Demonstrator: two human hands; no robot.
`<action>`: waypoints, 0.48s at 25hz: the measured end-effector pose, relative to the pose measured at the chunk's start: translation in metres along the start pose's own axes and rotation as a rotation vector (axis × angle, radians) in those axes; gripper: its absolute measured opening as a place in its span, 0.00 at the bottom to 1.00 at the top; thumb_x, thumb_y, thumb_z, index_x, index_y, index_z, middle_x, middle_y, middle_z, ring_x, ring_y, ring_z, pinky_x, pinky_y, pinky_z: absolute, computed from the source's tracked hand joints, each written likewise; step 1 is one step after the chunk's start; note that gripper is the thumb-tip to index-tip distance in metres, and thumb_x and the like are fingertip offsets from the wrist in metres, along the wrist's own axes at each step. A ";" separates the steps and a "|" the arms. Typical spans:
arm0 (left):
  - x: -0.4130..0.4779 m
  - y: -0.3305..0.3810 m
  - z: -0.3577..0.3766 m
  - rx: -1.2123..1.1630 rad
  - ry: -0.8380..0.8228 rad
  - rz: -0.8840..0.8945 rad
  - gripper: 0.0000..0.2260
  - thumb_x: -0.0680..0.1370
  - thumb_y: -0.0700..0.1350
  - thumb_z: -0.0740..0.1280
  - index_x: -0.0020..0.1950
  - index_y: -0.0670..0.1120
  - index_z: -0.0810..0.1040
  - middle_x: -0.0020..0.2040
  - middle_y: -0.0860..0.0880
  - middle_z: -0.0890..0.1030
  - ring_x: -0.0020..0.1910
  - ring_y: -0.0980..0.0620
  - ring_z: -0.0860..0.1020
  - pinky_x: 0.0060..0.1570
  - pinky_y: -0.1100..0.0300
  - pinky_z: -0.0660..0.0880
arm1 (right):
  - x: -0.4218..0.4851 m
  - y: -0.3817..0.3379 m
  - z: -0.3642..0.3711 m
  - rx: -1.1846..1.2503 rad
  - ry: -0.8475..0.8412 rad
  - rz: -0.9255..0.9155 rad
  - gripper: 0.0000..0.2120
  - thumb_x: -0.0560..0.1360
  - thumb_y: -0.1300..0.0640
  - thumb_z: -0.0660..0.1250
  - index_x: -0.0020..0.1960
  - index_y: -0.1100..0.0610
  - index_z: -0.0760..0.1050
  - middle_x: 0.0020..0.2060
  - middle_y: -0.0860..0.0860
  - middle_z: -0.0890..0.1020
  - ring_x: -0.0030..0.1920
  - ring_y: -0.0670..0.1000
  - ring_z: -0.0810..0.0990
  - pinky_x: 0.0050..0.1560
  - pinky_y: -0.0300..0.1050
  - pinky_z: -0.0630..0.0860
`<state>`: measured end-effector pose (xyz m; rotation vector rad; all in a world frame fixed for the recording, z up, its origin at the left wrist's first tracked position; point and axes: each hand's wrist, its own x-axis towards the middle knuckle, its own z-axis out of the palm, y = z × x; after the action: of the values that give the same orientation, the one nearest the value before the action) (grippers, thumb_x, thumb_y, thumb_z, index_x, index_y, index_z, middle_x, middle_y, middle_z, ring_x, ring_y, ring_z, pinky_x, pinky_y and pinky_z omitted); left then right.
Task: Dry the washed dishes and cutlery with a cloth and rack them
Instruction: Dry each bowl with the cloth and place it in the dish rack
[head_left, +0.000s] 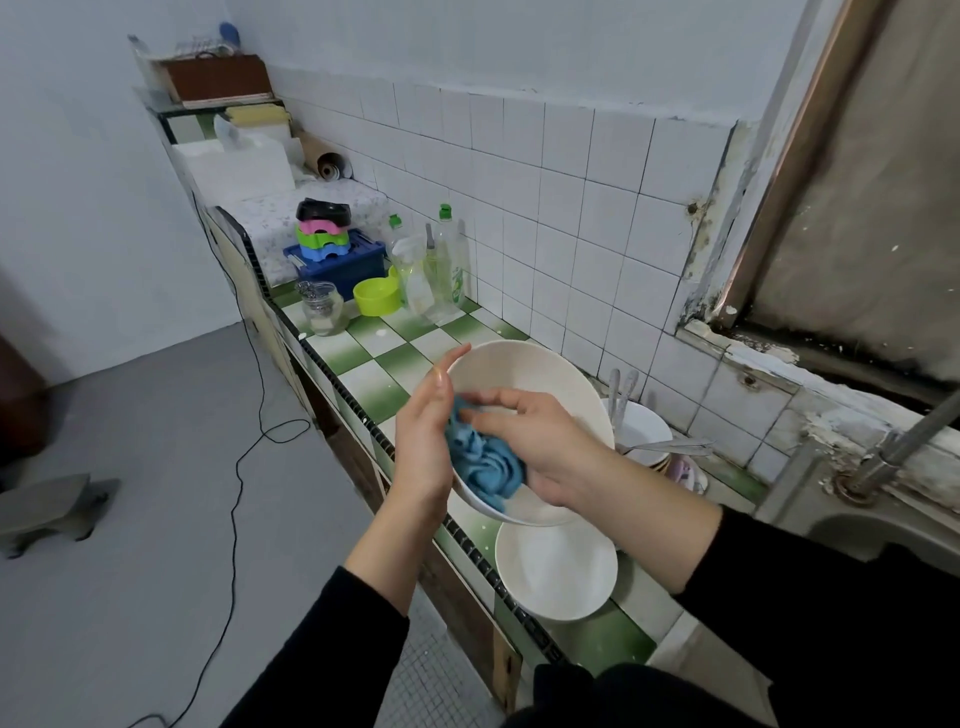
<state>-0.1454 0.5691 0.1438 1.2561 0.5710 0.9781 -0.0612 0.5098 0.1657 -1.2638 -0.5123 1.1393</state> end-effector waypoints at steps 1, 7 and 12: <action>-0.002 0.000 0.002 -0.020 -0.004 0.007 0.13 0.82 0.48 0.56 0.61 0.51 0.78 0.59 0.41 0.81 0.57 0.46 0.80 0.57 0.53 0.77 | 0.006 0.001 0.004 0.069 0.111 -0.063 0.08 0.75 0.67 0.68 0.48 0.55 0.77 0.42 0.58 0.83 0.39 0.55 0.84 0.46 0.50 0.82; 0.001 -0.004 -0.005 -0.103 0.020 0.015 0.17 0.77 0.50 0.60 0.63 0.48 0.76 0.60 0.35 0.79 0.58 0.39 0.79 0.60 0.48 0.76 | 0.008 0.001 0.011 -0.093 0.073 -0.219 0.10 0.75 0.67 0.69 0.47 0.52 0.76 0.44 0.59 0.83 0.44 0.57 0.83 0.47 0.51 0.81; 0.004 -0.006 -0.005 -0.148 0.048 0.008 0.16 0.78 0.49 0.60 0.64 0.46 0.77 0.61 0.36 0.79 0.60 0.38 0.78 0.62 0.47 0.74 | 0.013 -0.006 0.011 -0.001 0.053 -0.175 0.10 0.76 0.67 0.68 0.48 0.53 0.76 0.45 0.57 0.83 0.44 0.55 0.82 0.48 0.51 0.80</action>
<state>-0.1455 0.5753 0.1370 1.1064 0.5217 1.0407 -0.0630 0.5266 0.1705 -1.2221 -0.5725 0.9565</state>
